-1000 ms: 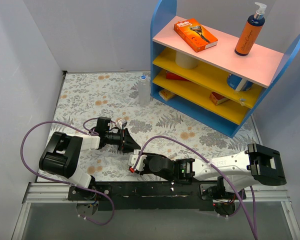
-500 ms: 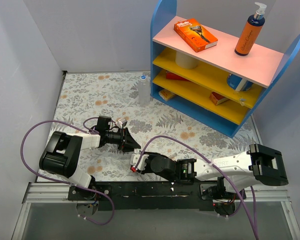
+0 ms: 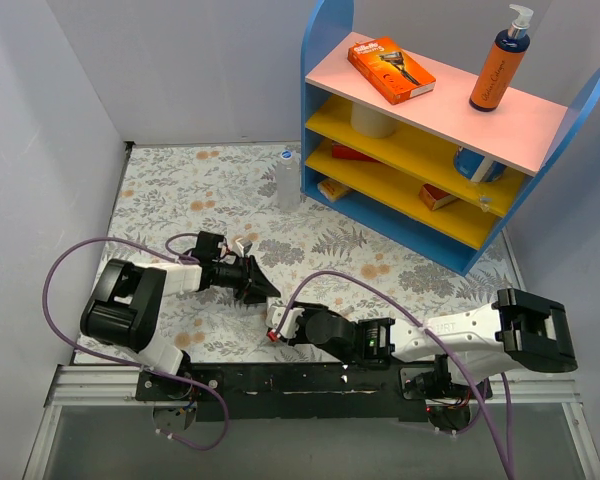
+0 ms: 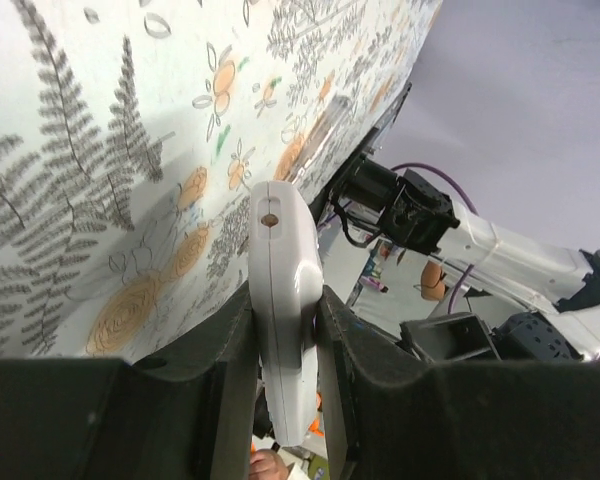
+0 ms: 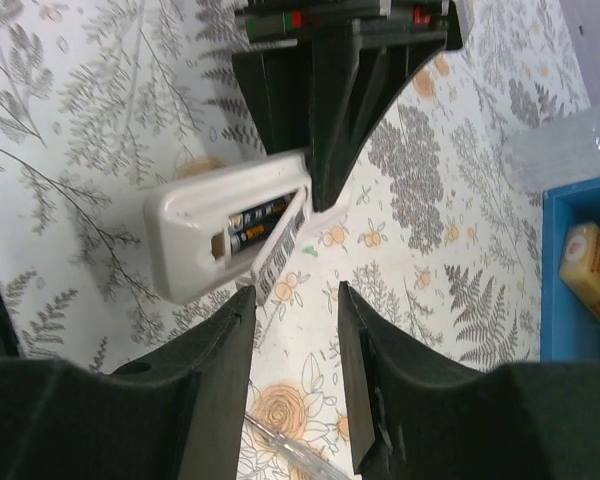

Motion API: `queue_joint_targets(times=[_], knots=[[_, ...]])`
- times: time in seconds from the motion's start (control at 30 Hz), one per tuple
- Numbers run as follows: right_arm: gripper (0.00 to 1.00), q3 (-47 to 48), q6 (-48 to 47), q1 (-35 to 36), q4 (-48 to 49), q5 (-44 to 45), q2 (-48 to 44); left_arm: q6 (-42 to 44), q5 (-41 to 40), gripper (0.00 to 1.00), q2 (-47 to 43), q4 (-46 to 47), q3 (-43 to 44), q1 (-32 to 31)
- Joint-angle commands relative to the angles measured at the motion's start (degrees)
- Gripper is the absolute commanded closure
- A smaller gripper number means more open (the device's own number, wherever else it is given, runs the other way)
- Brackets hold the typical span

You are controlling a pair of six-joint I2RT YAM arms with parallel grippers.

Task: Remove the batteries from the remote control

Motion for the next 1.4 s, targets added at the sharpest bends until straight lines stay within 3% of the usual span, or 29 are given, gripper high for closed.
queue_joint_targets(times=[0.0,0.3,0.47,0.73,0.9,1.0,1.03,1.17,1.37], knots=[[0.55,-2.04,0.5,-4.1,2.31,2.78,1.79,-0.41,0.81,1.0,1.71,-4.76,4.03,-0.47],[0.55,-2.65,3.92,-12.36,6.62,-3.11,4.62,1.34,-15.6,1.0,6.02,-14.24,12.21,-0.47],[0.55,-3.35,8.66,-14.3,4.26,-4.6,0.41,4.24,-25.38,1.0,4.44,-20.23,15.37,-0.47],[0.53,-2.3,23.51,-15.88,-5.41,-4.53,-8.56,8.9,-25.56,1.0,2.06,-18.3,15.73,-0.47],[0.53,2.53,41.06,-15.97,-23.32,1.71,-10.59,10.04,-24.42,0.88,5.75,-19.0,15.9,-0.47],[0.52,3.33,48.63,-16.15,-29.74,3.04,-11.99,10.13,-24.77,0.75,5.84,-19.35,15.64,-0.47],[0.52,3.06,49.88,-16.41,-30.54,2.52,-12.34,10.22,-25.03,0.69,5.49,-19.44,15.64,-0.47],[0.52,1.75,56.39,-17.81,-33.63,1.03,-13.84,10.66,-26.35,0.61,4.35,-20.49,15.99,-0.47],[0.52,-2.46,66.04,-19.84,-29.86,-0.66,-14.55,10.92,-28.72,0.59,3.21,-22.86,16.43,-0.47]])
